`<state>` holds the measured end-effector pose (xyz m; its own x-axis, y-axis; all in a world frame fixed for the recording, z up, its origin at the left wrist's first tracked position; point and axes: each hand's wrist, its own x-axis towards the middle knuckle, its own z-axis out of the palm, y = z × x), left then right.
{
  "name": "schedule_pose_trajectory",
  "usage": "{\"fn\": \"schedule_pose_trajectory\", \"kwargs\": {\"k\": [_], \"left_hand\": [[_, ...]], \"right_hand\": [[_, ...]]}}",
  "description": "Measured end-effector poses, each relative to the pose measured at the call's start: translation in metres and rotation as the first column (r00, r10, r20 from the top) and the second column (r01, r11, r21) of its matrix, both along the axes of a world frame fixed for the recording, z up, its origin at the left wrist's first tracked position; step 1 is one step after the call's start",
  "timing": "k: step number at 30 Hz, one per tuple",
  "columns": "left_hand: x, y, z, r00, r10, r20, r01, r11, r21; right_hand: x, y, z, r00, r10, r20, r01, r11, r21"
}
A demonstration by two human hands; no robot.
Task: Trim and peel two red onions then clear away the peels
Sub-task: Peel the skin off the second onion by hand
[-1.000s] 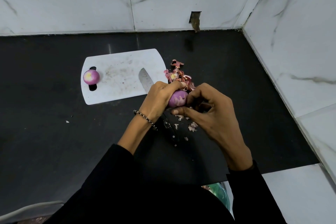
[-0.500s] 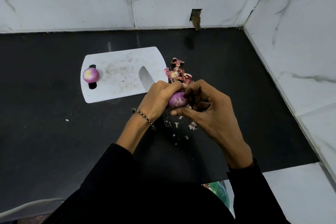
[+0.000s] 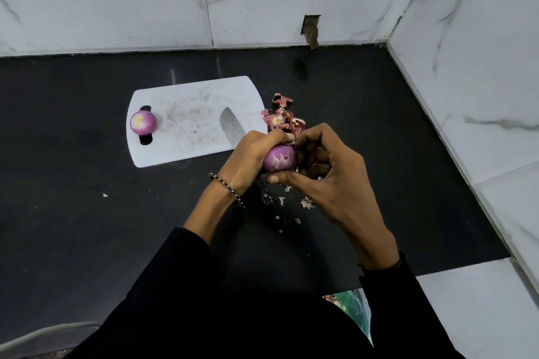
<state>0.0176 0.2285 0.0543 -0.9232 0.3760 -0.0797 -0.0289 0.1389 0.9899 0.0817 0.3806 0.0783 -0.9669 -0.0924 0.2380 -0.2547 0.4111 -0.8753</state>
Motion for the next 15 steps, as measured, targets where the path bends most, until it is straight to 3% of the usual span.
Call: {"fn": "schedule_pose_trajectory", "kwargs": {"k": [4,12,15], "left_hand": [[-0.0006,-0.0016,-0.0029,0.995,-0.052,-0.086,0.048,0.998,-0.050],[0.0003,0.0004,-0.0085,0.998,-0.001,-0.065,-0.001,1.000,-0.023],[-0.0006,0.0026,-0.0071,0.990,0.087,0.114,-0.094,0.994,0.055]], "right_hand": [[-0.0018,0.0009,0.0006,1.000,0.024,0.013,-0.024,1.000,0.011],[-0.0072,0.0021,0.0000,0.999,0.036,0.016,-0.037,0.998,0.054],[-0.0070,-0.0009,-0.0026,0.999,0.025,-0.040,-0.021,0.994,0.109]]}}
